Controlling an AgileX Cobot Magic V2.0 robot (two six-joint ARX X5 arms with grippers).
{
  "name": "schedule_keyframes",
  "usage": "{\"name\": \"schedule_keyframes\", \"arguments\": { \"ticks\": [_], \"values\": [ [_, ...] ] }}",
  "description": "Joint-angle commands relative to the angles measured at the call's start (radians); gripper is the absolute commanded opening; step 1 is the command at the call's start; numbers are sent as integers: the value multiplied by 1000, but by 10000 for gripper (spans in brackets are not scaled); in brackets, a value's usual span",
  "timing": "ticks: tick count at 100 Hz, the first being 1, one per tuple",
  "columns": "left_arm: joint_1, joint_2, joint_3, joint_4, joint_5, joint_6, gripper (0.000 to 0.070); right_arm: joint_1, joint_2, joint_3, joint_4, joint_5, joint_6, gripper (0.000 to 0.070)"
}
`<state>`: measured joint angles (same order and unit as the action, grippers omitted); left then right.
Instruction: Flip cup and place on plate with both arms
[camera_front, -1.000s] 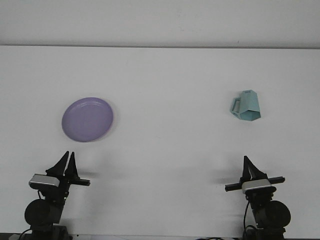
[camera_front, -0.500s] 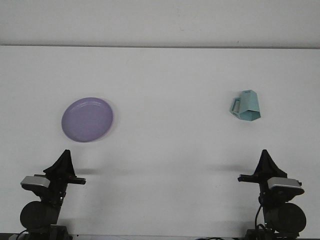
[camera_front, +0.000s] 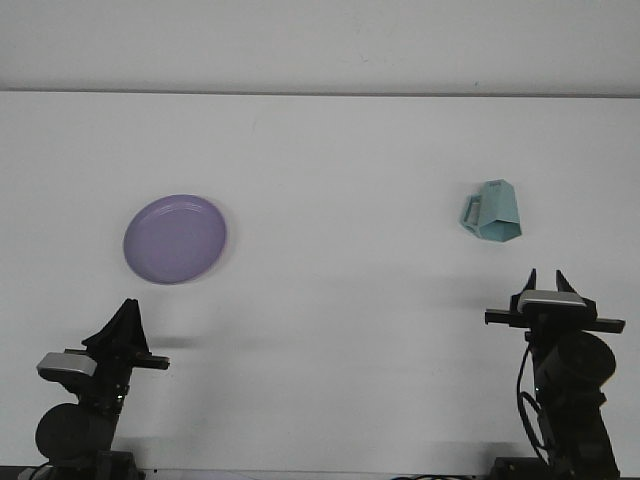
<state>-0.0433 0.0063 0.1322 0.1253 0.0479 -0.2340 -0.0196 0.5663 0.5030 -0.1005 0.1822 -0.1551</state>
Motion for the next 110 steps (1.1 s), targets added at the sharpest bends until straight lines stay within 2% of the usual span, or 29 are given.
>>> {"name": "schedule_keyframes", "arguments": {
  "ticks": [1,5,8,16,35,60,73,89,110],
  "values": [
    [0,1,10,4,-4,16,238,-14,70,3,52,-3,-51,467],
    [0,1,10,2,-4,16,329,-26,120,3,99,-10,-72,474],
    [0,1,10,3,-4,16,361,-36,161,3,144,-21,-92,474],
    [0,1,10,3,-4,16,359,-62,275,3,270,-39,-126,474],
    [0,1,10,3,-4,16,340,-116,534,3,489,-112,-129,474],
    [0,1,10,2,-4,16,340,-159,823,4,762,-117,-130,473],
    [0,1,10,-3,-4,19,340,-177,945,11,892,-146,-130,473],
    [0,1,10,-5,-4,24,340,-196,1093,68,981,-190,-130,473],
    [0,1,10,-5,-4,24,340,-206,1246,188,983,-191,-132,473]
  ]
}}
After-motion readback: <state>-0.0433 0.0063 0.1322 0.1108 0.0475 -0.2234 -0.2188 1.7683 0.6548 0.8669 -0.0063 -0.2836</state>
